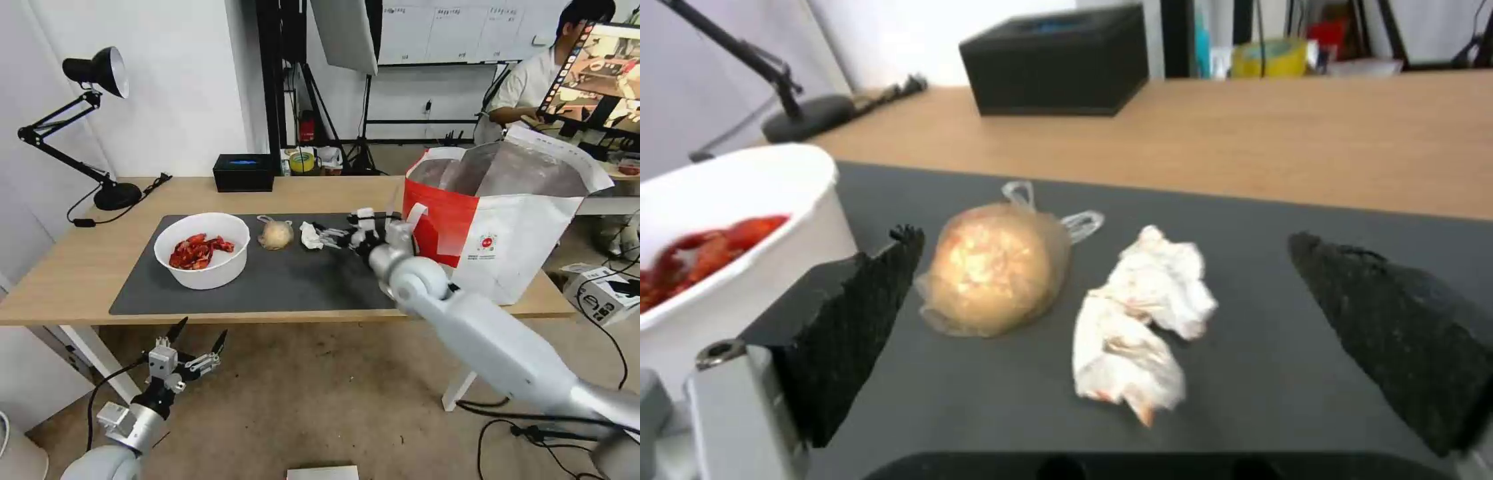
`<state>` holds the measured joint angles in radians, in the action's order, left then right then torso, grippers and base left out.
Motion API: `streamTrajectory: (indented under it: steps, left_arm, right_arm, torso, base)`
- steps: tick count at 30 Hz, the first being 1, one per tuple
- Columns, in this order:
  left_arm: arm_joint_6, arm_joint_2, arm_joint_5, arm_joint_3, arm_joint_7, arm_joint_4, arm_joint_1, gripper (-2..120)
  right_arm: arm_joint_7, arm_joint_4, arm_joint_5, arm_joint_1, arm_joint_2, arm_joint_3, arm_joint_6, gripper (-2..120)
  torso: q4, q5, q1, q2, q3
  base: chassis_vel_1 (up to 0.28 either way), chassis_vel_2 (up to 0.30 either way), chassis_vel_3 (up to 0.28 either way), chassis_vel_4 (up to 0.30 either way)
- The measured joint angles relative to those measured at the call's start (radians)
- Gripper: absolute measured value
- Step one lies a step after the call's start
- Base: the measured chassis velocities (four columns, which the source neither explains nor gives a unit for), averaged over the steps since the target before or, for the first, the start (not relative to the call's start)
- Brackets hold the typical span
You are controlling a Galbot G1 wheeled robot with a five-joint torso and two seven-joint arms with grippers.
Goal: Pick up the trash from the table and place it into the takeout bag.
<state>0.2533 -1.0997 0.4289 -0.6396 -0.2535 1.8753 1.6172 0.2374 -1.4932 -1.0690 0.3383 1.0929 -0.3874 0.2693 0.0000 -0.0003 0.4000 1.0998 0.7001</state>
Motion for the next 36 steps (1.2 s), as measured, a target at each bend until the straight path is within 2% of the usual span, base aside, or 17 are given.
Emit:
streamTrajectory:
  steps: [2,10,17,36]
  left_arm:
    - [0.000,0.002,0.002,-0.001,0.000,0.000,-0.003,100]
    - [0.000,0.000,0.005,-0.010,0.000,0.004,0.000,100]
    - [0.003,0.007,0.008,-0.015,-0.006,-0.013,-0.001,100]
    - [0.002,0.013,0.010,0.002,-0.006,-0.017,-0.017,100]
  right_arm:
    - [0.043,0.078,0.000,-0.046,0.062,-0.027,0.039,100]
    - [0.127,0.222,0.028,-0.109,0.165,-0.042,0.143,100]
    - [0.136,0.281,0.033,-0.109,0.195,-0.032,0.176,100]
    - [0.053,0.373,0.039,-0.132,0.239,-0.031,0.248,100]
  torso:
    - [0.0001,0.0001,0.000,0.000,0.000]
    - [0.0001,0.0001,0.000,0.000,0.000]
    - [0.0000,0.0001,0.000,0.000,0.000]
    - [0.0000,0.0002,0.000,0.000,0.000]
  base:
    - [0.000,0.000,0.000,0.000]
    - [0.000,0.000,0.000,0.000]
    - [0.000,0.000,0.000,0.000]
    - [0.000,0.000,0.000,0.000]
